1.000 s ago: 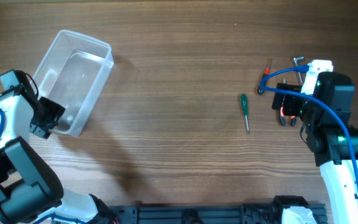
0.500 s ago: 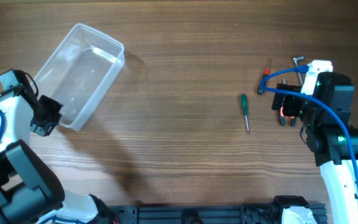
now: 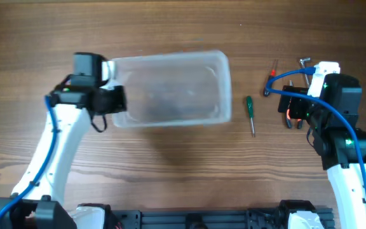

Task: Pack container
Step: 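Grasp the clear container with the left gripper and drag it to center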

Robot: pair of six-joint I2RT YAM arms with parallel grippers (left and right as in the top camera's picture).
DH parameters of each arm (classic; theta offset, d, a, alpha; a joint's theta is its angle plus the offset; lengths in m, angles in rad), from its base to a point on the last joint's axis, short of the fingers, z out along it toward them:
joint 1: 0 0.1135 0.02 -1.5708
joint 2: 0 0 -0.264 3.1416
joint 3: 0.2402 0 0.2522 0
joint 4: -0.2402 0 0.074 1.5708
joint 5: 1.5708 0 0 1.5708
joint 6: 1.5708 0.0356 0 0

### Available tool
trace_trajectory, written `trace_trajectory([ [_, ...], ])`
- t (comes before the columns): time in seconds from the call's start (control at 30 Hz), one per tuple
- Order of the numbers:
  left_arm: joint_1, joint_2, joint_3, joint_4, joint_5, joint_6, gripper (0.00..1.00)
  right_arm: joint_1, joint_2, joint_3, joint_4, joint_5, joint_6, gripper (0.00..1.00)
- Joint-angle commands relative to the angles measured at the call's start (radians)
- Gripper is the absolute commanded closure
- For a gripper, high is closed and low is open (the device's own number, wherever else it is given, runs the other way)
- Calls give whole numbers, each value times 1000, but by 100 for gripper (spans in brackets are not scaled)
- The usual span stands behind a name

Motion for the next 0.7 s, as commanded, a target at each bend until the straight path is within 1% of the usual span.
trace_trajectory([
  [0.0, -58, 51, -3, 48, 12, 89, 96, -3, 3, 20, -2, 3, -10, 0],
  [0.23, -59, 258, -3, 79, -3, 87, 96, -3, 3, 20, -9, 3, -11, 0],
  [0.33, -59, 277, -3, 76, -2, 79, 95, -3, 3, 20, -9, 3, -10, 0],
  [0.43, -68, 277, -3, 41, 16, 23, 76, -3, 3, 20, -9, 3, -10, 0],
  [0.47, -69, 277, -3, 26, 47, 24, 67, -3, 3, 20, -9, 3, -12, 0],
  [0.53, -84, 277, -3, 2, 80, 23, 57, -3, 3, 20, -9, 3, -13, 0],
  [0.67, -131, 277, -3, -8, 80, 23, 56, -3, 3, 20, -8, 3, -13, 0],
])
